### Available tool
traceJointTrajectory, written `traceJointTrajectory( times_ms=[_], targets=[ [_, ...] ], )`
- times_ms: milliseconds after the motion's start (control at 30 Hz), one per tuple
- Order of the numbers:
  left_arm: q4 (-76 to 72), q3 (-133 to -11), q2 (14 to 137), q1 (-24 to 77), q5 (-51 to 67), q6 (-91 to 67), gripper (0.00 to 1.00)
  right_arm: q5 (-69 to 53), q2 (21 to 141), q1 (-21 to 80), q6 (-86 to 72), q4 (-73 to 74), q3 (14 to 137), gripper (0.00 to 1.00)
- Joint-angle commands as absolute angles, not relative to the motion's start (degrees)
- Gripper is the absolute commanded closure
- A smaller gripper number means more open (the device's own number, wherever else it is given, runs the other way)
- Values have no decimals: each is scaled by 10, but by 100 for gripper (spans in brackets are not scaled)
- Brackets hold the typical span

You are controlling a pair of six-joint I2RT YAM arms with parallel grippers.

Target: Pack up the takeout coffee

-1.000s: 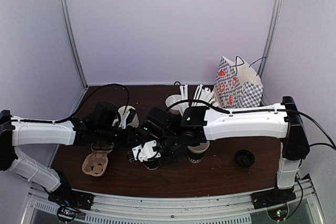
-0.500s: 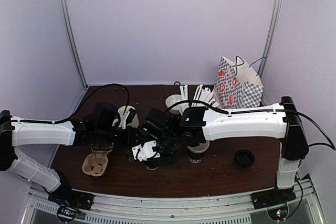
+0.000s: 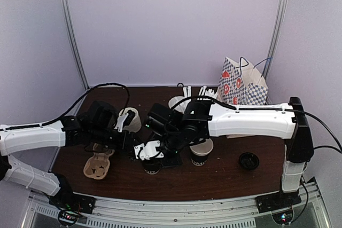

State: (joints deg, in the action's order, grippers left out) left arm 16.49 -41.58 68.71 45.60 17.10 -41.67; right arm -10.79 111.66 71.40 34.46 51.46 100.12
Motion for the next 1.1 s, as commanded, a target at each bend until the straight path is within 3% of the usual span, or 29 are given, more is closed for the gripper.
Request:
traceJointTrajectory(
  times_ms=[0,100,300,433,900,1067],
  targets=[
    [191,-449,654,459,143,-389,44,-127,1094,711,318,545,1034,87],
    [214,-467,635,458,116,-378,41,-126,1096,702,306,547,1054,77],
    [323,-512,619,457,5,-350,33,-128,1125,670,261,519,1080,32],
    [353,-510,614,456,-45,-367,31,-159,1175,650,245,553,1134,21],
    [357,-457,572,446,-78,-407,28,-195,1236,645,241,575,1160,15],
    [355,-452,571,446,-76,-406,28,-181,1242,645,237,571,1168,29]
  ],
)
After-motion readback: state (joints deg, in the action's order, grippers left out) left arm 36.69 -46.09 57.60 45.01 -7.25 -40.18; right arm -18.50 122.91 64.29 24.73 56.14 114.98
